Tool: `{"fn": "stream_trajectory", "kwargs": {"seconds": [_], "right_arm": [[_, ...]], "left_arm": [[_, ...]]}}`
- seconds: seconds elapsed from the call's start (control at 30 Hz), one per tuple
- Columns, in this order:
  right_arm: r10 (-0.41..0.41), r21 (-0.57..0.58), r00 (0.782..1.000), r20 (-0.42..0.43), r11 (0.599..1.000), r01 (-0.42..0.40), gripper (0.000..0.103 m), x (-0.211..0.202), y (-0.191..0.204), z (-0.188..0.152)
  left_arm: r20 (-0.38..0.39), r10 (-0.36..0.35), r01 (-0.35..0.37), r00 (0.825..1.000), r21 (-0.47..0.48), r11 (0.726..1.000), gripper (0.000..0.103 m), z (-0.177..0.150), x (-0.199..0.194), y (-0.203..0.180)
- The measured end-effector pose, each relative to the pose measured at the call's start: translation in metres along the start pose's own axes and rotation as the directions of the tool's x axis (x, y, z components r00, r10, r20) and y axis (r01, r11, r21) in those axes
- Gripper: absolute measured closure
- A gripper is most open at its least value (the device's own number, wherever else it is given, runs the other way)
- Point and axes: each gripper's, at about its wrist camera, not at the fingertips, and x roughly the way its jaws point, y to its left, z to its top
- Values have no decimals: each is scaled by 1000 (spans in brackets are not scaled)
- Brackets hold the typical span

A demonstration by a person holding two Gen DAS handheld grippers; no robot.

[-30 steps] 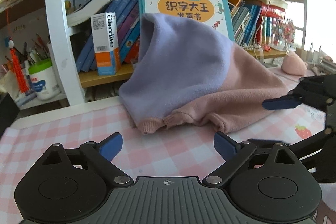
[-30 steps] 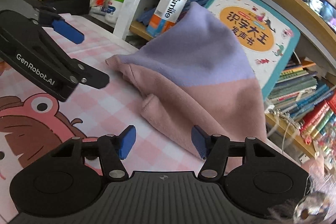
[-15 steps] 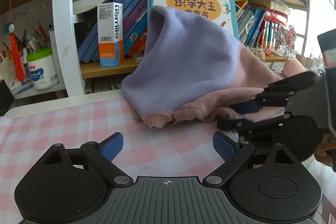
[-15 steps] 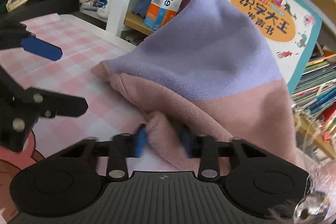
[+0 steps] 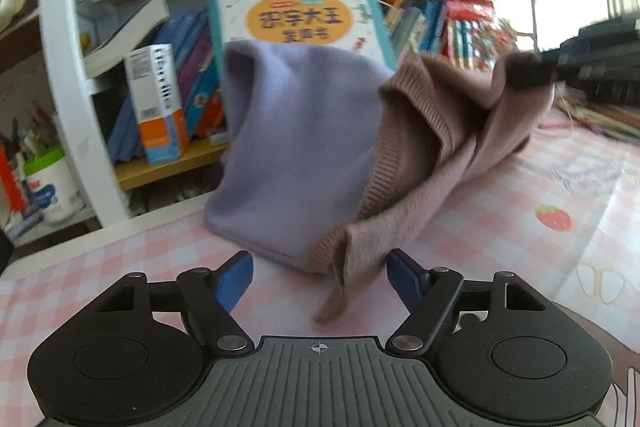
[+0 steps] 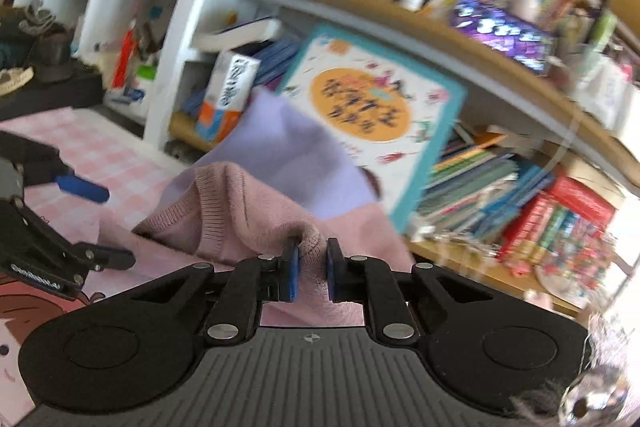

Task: Fold clothes
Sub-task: 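Lift the sweater with the right tool while the left tool grasps the lavender side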

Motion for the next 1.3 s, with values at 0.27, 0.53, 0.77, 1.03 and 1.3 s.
{"fn": "stream_trajectory", "kwargs": {"seconds": [0.27, 0.53, 0.77, 1.03, 1.3], "right_arm": [[-70, 56, 998, 6, 996, 69, 91, -31, -25, -20], [-143, -16, 979, -144, 990, 142, 91, -48, -49, -58], [-93, -294, 971, -218, 956, 25, 65, -62, -15, -85], [-118, -706, 979, -169, 708, -36, 58, -51, 50, -110], [-178, -721, 984, 15, 680, 134, 97, -40, 35, -76]], "left_arm": [[30, -10, 5, 1000, 159, 987, 27, 4, -6, -34], [-4, -180, 176, 984, 251, 952, 27, 3, -24, -51], [-37, -187, 190, 982, 269, 944, 27, 3, -34, -45], [-47, -136, 143, 990, 300, 943, 27, -3, -45, -37], [-19, -51, 54, 999, 396, 917, 27, -3, -38, -47]]}}
